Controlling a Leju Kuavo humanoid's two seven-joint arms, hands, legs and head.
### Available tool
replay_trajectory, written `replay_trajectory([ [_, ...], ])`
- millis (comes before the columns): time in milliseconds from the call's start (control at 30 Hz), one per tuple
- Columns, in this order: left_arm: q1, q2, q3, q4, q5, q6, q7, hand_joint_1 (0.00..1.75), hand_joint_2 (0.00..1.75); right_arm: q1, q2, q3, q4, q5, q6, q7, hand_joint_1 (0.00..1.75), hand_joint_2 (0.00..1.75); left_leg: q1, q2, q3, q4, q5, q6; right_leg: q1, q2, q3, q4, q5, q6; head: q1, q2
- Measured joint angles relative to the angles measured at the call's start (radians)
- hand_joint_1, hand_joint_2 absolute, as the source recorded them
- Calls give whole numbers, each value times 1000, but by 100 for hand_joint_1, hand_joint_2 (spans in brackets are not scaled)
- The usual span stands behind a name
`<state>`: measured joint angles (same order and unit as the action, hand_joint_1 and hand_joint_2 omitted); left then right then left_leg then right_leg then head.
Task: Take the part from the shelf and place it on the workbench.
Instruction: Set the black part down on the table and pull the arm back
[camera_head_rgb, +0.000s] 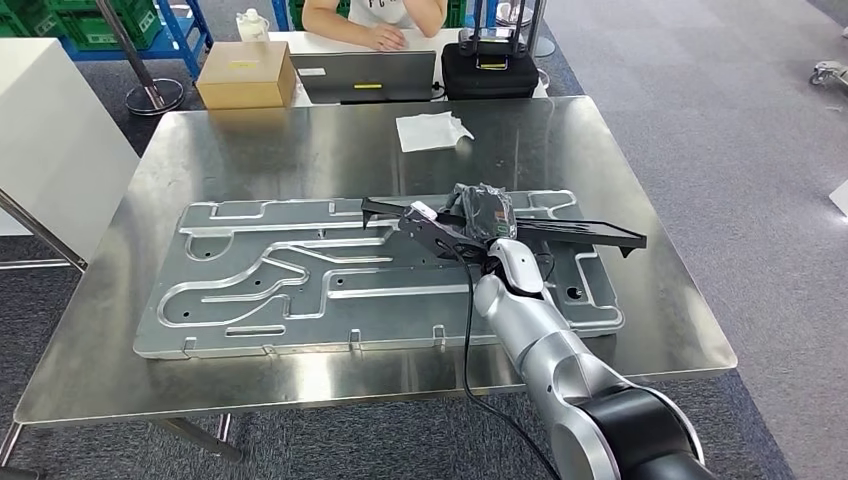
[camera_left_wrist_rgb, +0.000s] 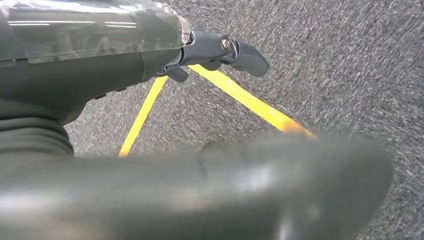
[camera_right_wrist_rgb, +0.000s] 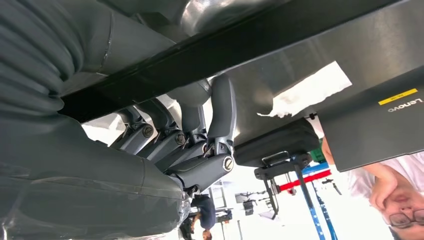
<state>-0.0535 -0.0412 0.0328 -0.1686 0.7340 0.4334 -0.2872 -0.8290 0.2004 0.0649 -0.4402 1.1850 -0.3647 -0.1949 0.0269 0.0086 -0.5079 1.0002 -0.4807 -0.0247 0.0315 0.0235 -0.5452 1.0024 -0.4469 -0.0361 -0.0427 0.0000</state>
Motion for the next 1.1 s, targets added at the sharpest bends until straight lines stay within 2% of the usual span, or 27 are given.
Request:
replay_trajectory([
  [33, 0, 0, 0, 0, -3, 2, 2, 0, 175, 1, 0, 0, -1, 0, 0, -2, 0, 175, 0, 0, 2, 0, -2, 0, 0, 0, 2, 0, -2, 1, 0, 0],
  [67, 0, 0, 0, 0, -6, 4, 2, 0, 175, 2, 1, 0, -1, -1, 0, -4, 0, 175, -1, 0, 4, 0, -3, 1, 0, 0, 4, 0, -3, 2, 0, 0],
  [200, -1, 0, 1, -1, -3, -4, -17, 0, 0, 26, 6, 0, -1, -5, 5, -4, 0, 0, -2, -4, 9, -2, -6, 1, 0, -4, 8, -1, -8, 4, 0, 0],
  [300, 1, 0, 4, -2, 0, -12, -23, 0, 0, 49, 7, 0, 0, -7, 4, -4, 0, 0, -2, -9, 7, -4, -5, 0, -1, -7, 5, -1, -8, 4, 0, 0],
  [433, 2, 0, 6, -2, 1, -15, -20, 0, 0, 54, 7, 0, 0, -15, 3, -5, 0, 175, -2, -9, 7, -6, -5, 0, -1, -7, 3, -1, -10, 3, 0, 0],
  [633, 3, 0, 8, -2, 0, -36, -20, 0, 0, 61, 7, -1, -1, -30, 7, -25, 0, 175, -2, -10, 7, -11, -6, -1, -1, -7, 2, -1, -12, 2, 0, 0],
  [800, 5, 0, 10, -2, -8, -61, -20, 0, 0, 61, 10, -6, -16, -100, 42, -85, 0, 175, -3, -10, 7, -13, -6, -1, -2, -7, 2, -1, -13, 1, 0, 0],
  [967, 7, 3, 11, -2, -22, -87, -16, 0, 0, 61, 29, -26, -105, -311, 165, -150, 0, 175, -3, -10, 8, -14, -5, -2, -2, -8, 1, -1, -13, 1, 0, 0],
  [1100, 11, 5, 13, -2, -31, -96, -15, 0, 0, 74, 44, -21, -272, -556, 296, -167, 0, 175, -3, -11, 7, -15, -4, -4, -2, -8, 0, -1, -13, 1, 0, 0],
])
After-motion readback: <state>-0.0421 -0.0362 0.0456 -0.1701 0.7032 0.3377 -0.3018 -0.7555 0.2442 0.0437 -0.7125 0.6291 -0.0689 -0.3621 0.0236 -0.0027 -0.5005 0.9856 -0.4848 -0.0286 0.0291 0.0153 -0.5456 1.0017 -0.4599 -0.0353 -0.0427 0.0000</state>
